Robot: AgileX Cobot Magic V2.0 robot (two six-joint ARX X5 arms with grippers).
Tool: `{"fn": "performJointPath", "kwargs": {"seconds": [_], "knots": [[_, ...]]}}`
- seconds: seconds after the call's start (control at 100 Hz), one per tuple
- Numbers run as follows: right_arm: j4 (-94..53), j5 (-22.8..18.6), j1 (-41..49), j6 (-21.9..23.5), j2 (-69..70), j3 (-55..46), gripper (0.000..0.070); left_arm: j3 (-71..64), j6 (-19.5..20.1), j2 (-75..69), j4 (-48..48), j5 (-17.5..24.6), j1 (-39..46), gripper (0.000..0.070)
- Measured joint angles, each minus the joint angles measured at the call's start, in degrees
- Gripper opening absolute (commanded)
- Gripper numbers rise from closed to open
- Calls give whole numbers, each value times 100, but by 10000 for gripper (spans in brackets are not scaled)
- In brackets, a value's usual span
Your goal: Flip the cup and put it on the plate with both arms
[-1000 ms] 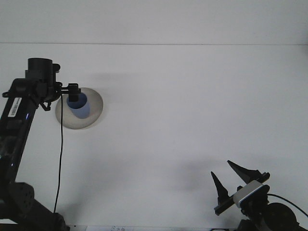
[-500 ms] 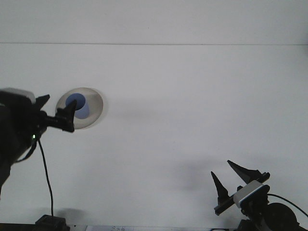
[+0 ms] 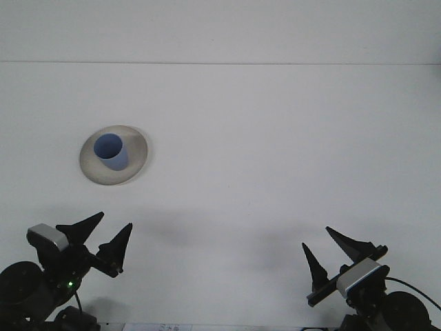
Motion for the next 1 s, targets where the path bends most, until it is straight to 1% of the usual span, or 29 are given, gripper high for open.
{"fn": "performJointPath", "kwargs": {"seconds": [0.02, 0.05, 0.06, 0.07, 0.1, 0.13, 0.25, 0.88, 0.95, 1.0], "knots": [[0, 0, 0, 2, 0, 0, 228, -28, -7, -37, -24, 0, -2, 197], [0, 2, 0, 2, 0, 0, 75, -46, -17, -74, -66, 0, -2, 34], [0, 0, 0, 2, 0, 0, 18, -48, -17, -85, -76, 0, -2, 0], [-2, 0, 0, 2, 0, 0, 0, -48, -22, -92, -79, 0, -2, 0], [-9, 0, 0, -2, 0, 0, 10, -48, -22, -114, -79, 0, -2, 21], [-13, 0, 0, -11, 0, 0, 6, -48, -26, -131, -74, 0, -2, 7], [-11, 0, 0, -24, 0, 0, 6, -46, -37, -155, -66, 0, -2, 16], [107, 0, 0, -24, 0, 0, 6, -46, -37, -157, -55, 0, -2, 13], [105, 0, 0, -24, 0, 0, 6, -46, 11, -157, 22, -72, 9, 14], [107, 0, 0, -24, 0, 0, 6, -48, 179, -181, 103, -151, 79, 14]]}}
